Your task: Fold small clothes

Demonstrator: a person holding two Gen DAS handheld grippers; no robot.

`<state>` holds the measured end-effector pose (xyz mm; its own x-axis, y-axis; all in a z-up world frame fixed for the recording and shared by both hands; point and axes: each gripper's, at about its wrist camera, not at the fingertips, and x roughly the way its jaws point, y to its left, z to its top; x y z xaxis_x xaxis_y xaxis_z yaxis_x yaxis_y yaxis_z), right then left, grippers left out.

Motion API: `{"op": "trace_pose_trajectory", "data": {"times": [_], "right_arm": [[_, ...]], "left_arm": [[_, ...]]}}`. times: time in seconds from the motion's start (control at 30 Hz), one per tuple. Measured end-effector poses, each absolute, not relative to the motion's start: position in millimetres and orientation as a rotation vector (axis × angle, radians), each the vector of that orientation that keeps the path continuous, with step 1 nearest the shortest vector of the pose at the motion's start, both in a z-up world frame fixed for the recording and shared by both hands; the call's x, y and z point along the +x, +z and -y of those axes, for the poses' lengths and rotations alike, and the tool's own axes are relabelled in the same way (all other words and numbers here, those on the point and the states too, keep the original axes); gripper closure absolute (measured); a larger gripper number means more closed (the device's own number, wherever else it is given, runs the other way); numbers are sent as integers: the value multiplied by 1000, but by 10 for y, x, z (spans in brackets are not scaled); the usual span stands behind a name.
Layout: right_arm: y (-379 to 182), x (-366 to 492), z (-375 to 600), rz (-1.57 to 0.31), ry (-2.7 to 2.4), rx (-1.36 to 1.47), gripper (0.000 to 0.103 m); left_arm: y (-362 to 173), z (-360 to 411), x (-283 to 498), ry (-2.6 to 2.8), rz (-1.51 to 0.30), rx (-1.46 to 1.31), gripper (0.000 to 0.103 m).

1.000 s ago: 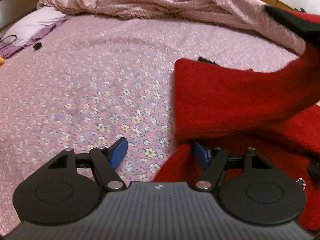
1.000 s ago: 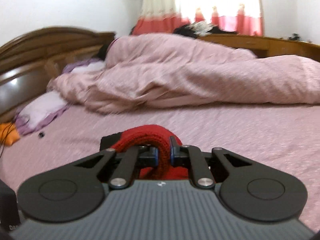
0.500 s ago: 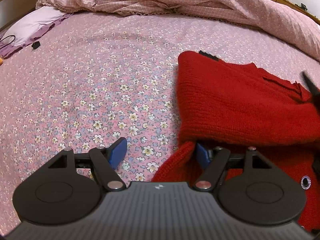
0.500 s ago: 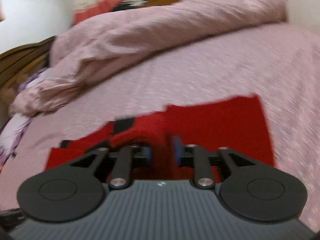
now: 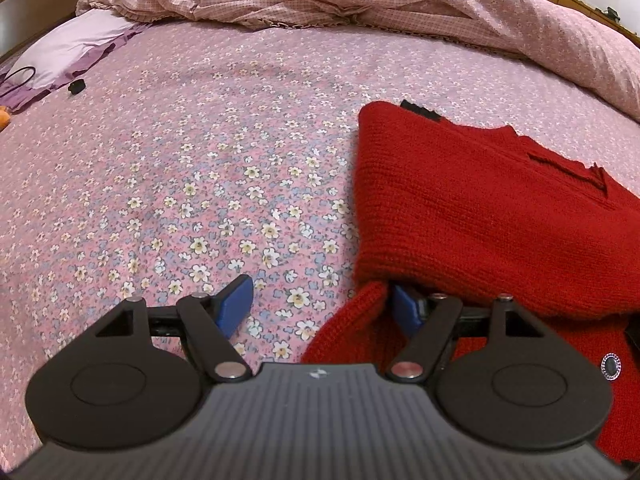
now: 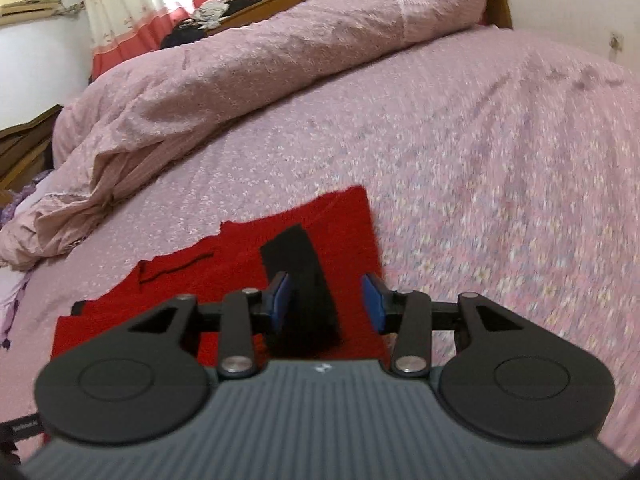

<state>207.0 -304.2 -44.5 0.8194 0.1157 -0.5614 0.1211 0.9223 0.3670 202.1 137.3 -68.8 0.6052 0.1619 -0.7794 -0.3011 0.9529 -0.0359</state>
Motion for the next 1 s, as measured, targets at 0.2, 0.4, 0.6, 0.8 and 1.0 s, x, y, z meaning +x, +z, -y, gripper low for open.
{"op": "trace_pose_trajectory", "data": {"times": [0.2, 0.4, 0.6, 0.8, 1.0], "right_arm": [[-384, 2334, 3024, -628, 59, 303, 59], [-505, 2511, 2956, -667, 114, 270, 59], [-521, 2514, 2800, -685, 176, 201, 90], [-214, 2353, 2890, -511, 144, 241, 91], [-572, 2607, 2837, -629, 89, 197, 90]], "left_arm": [[-646, -1348, 1967, 267, -887, -158, 26], [-639, -1344, 1959, 269, -888, -151, 26], [-623, -1297, 1974, 267, -868, -135, 26], [-665, -1280, 2026, 261, -872, -126, 26], [-664, -1283, 2024, 254, -872, -121, 26]]}}
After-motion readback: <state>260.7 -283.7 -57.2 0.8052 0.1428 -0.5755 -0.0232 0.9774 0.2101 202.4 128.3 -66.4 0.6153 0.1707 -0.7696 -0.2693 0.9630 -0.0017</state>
